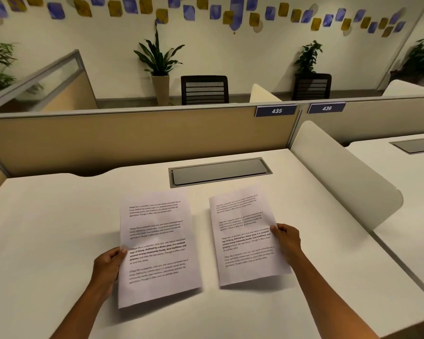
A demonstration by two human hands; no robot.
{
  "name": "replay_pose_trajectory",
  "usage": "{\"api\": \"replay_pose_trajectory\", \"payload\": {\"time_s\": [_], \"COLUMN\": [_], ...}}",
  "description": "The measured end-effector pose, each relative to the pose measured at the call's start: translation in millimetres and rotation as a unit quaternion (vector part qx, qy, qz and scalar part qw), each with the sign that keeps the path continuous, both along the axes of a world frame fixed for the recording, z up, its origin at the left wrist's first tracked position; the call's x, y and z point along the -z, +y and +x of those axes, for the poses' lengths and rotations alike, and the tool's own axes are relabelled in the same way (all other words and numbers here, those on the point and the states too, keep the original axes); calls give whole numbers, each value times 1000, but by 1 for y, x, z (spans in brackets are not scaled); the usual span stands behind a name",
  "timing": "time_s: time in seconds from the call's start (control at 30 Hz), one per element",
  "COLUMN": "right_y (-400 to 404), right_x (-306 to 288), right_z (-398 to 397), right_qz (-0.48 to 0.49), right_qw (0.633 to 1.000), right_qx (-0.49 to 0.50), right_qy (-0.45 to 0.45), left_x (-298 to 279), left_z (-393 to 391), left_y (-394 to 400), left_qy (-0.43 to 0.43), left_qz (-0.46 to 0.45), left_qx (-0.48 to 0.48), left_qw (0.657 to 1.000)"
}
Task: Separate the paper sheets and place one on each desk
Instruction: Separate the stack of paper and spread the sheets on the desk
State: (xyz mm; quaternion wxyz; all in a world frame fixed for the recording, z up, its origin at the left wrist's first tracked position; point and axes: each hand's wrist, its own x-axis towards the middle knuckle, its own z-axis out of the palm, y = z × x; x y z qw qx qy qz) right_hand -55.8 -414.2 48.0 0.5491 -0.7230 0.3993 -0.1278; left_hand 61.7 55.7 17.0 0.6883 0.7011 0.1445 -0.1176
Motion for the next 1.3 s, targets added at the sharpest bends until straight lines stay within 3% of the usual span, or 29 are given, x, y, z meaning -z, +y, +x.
{"api": "replay_pose_trajectory", "payload": {"time_s": [0.6,0.8,0.97,1.17,1.3], "right_y": [-43,-23,11,65,85], "right_x": [19,13,-5,-18,-18], "right_z": [-10,-3,19,47,55], "right_qz": [-60,-151,-80,15,56], "right_qw": [993,983,993,980,973], "right_qx": [-4,-13,-81,-192,-214], "right_qy": [97,103,-34,-54,-65], "left_x": [-12,-20,-26,-36,-41], "left_z": [-19,-16,-21,-27,-31], "left_y": [-22,-40,-66,-95,-111], "left_qy": [18,16,7,3,-2], "left_qz": [-11,-45,-65,-89,-100], "left_qx": [-27,-23,-13,-13,-12], "left_qw": [999,999,998,996,995]}}
